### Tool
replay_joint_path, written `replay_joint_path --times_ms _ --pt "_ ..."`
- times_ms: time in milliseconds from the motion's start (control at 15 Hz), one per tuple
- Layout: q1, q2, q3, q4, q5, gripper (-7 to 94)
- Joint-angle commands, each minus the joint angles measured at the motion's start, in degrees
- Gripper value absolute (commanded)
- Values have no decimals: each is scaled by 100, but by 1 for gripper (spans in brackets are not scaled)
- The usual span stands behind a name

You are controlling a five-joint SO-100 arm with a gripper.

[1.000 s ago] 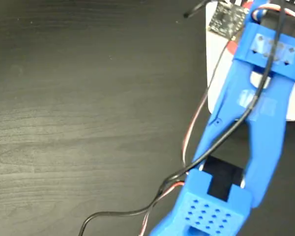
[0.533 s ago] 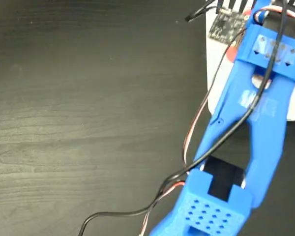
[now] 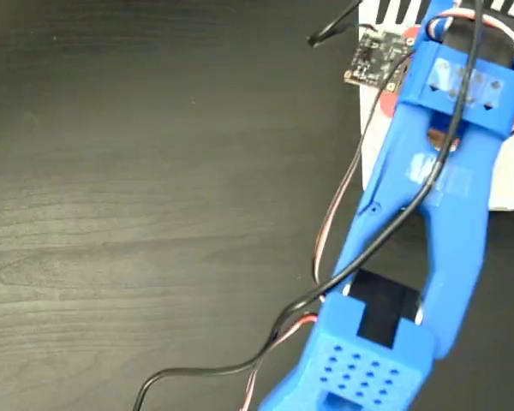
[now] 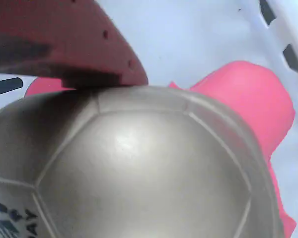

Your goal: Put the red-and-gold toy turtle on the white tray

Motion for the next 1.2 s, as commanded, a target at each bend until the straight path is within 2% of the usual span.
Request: replay_joint_path --times_ms 0,67,467,733,800,867,1000,1133 --pt "18 536 0 26 -141 53" --pt "9 545 26 35 -158 59" --pt "35 624 167 0 -237 59" --pt "9 1529 677 -545 -158 57" --pt "-97 1898 773 -686 -132 51" --pt "-264 2347 888 -817 -62 41" --pt "-747 3322 1441 -1187 202 3" --pt "-1485 4324 2540 -1687 492 0"
